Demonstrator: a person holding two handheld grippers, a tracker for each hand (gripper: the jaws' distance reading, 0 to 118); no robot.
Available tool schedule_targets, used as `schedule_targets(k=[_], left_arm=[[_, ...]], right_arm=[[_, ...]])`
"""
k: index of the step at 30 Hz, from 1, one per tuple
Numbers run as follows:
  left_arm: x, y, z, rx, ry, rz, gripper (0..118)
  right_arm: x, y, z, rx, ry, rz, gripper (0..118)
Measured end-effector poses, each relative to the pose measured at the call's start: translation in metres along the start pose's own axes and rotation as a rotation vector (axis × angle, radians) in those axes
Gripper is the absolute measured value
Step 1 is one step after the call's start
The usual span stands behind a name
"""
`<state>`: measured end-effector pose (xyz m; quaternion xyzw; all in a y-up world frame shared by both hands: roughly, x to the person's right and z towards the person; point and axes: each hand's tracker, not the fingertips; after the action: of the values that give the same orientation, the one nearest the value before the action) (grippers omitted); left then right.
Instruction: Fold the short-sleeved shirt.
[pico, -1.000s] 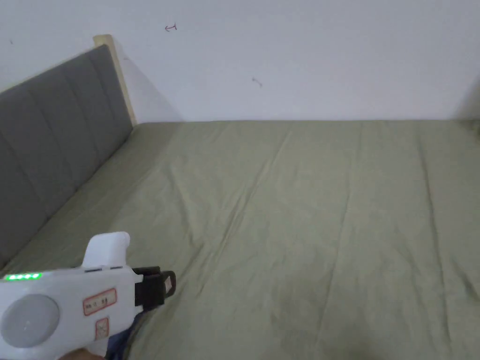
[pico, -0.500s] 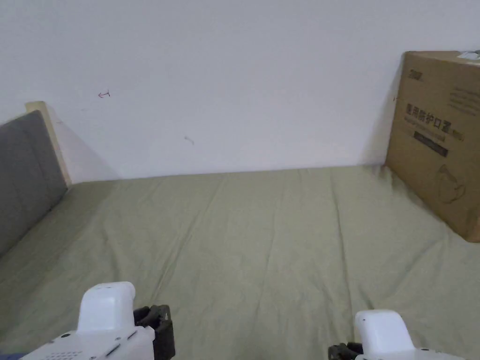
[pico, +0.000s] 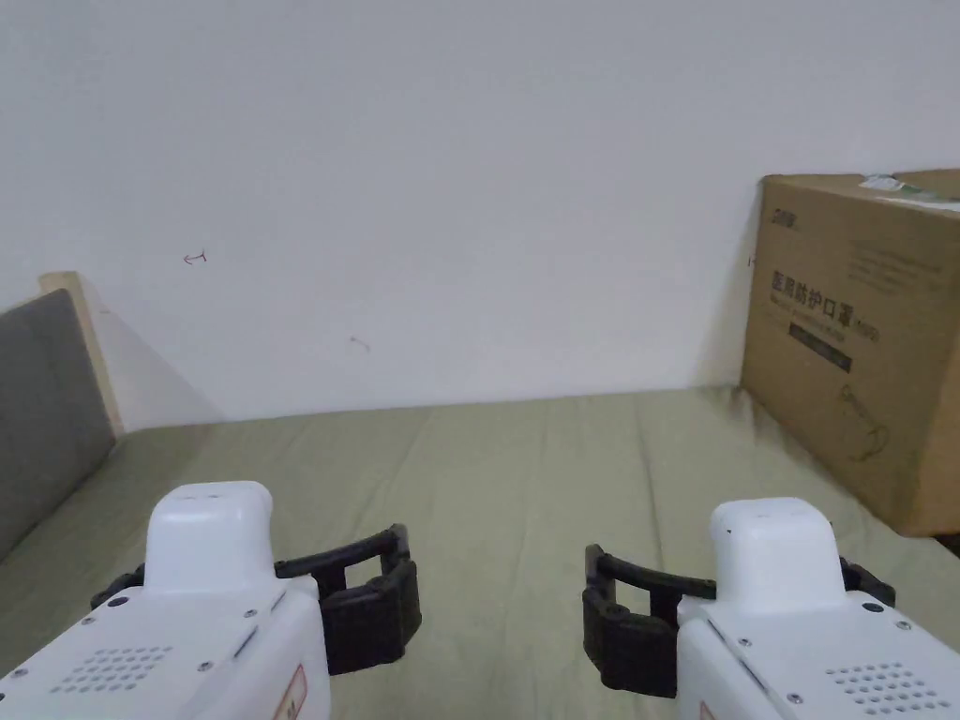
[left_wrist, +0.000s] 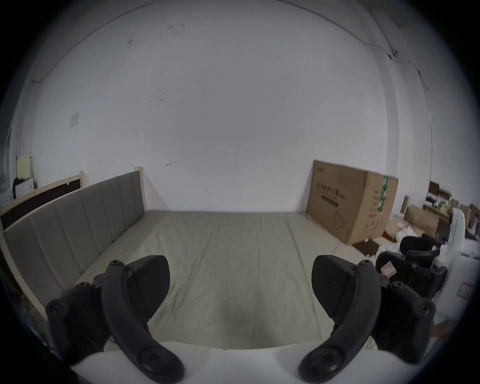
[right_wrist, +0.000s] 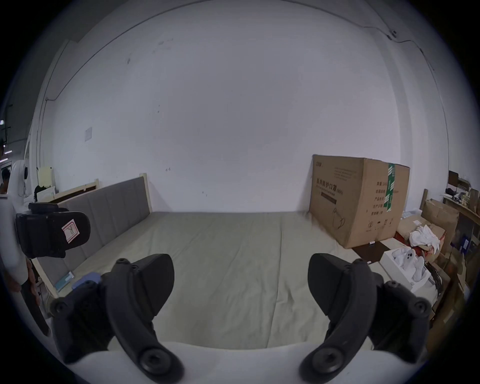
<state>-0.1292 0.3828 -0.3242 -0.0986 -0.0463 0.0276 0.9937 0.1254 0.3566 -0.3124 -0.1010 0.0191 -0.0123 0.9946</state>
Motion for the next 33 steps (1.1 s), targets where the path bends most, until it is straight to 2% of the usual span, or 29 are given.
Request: schedule_targets(k=[3, 7, 11, 14, 16, 18, 22, 29, 33], left_arm=[[-0.001, 0.004, 0.005, 0.017, 0.047, 0.059, 112], [-0.01, 0.007, 0.01, 0.027, 0.034, 0.083, 112], [-0.012, 0.009, 0.016, 0.024, -0.017, 0.033, 112], [0.001, 0.011, 0.017, -0.02, 0.108, -0.038, 111], [0.018, 0.007, 0.021, 0.036, 0.27, -0.126, 107], [0.027, 0.003, 0.023, 0.108, 0.326, -0.168, 105], [0.018, 0.005, 0.025, 0.071, 0.176, -0.077, 106], [0.014, 0.011, 0.017, 0.054, 0.218, -0.103, 106], [0.011, 0.013, 0.016, 0.017, 0.153, -0.049, 106]], right_arm=[[0.002, 0.007, 0.002, 0.014, -0.001, -0.018, 108], [0.004, 0.01, 0.003, 0.025, 0.001, -0.035, 108], [0.004, 0.012, -0.001, 0.024, 0.002, -0.036, 108], [0.002, 0.014, -0.005, 0.009, 0.021, -0.048, 108], [0.0, 0.014, -0.008, -0.008, 0.031, -0.048, 108], [-0.001, 0.015, -0.012, -0.043, 0.034, -0.058, 108], [0.004, 0.014, -0.014, -0.07, 0.064, -0.1, 108], [0.005, 0.011, -0.021, -0.113, 0.056, -0.075, 108], [0.004, 0.009, -0.024, -0.13, 0.06, -0.08, 108]])
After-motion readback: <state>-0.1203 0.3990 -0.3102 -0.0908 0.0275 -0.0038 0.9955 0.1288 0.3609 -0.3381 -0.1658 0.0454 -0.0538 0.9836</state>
